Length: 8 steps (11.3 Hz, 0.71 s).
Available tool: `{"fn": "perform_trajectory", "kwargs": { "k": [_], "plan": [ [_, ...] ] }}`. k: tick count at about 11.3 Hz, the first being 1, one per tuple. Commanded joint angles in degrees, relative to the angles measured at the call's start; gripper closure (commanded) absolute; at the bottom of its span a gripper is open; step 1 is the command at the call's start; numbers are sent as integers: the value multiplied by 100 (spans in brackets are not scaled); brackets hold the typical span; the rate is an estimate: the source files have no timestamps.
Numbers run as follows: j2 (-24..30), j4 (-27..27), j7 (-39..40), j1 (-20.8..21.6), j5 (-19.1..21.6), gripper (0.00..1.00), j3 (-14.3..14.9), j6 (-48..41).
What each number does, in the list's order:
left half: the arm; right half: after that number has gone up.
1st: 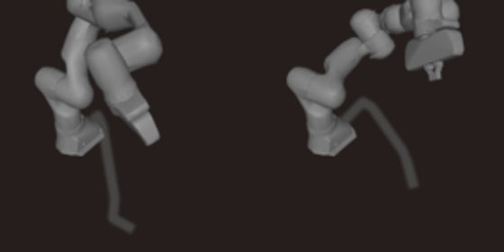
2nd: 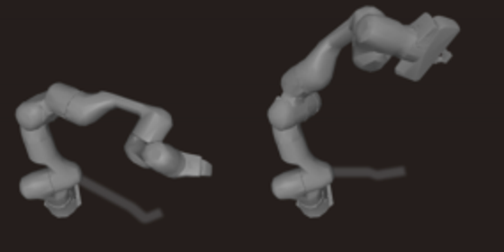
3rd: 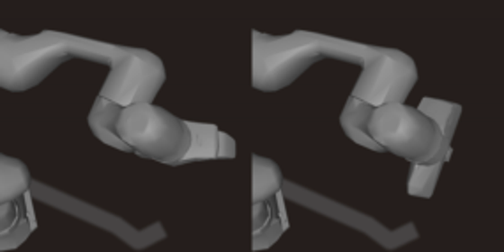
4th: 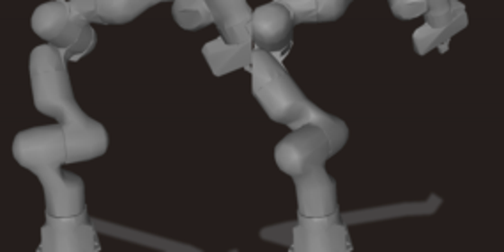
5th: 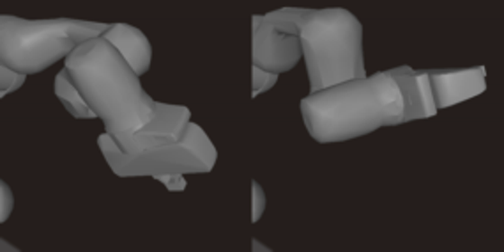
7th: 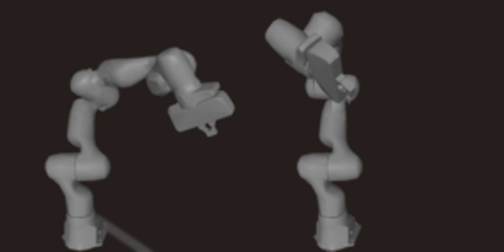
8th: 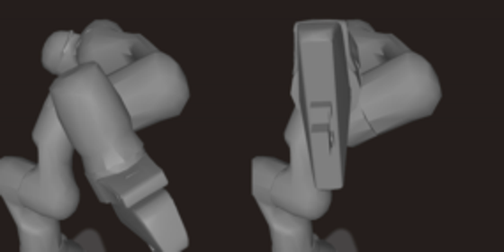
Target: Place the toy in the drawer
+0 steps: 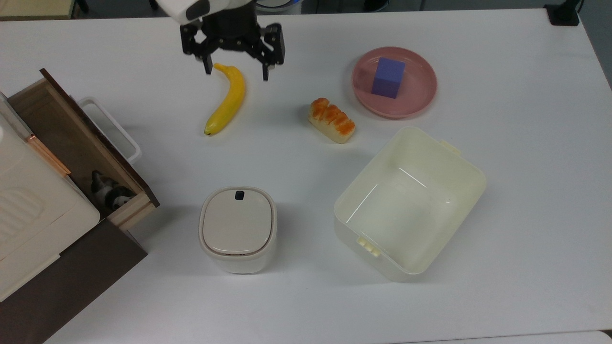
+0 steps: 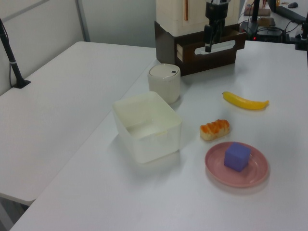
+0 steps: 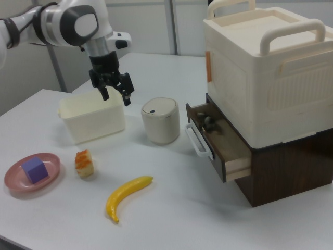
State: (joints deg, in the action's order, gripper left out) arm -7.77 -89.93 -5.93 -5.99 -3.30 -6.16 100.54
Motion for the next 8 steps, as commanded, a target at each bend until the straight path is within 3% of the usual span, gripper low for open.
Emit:
{"fn": "perform_trajectory", "kwargs": {
  "k": [1,3,8],
  "plan": [
    [416,-288,-13,457,-4,0,464,-297],
    [592,-323,57,643,5,0,703,-551],
    [619,-341,66,661,14,0,712,-632]
  ]
}}
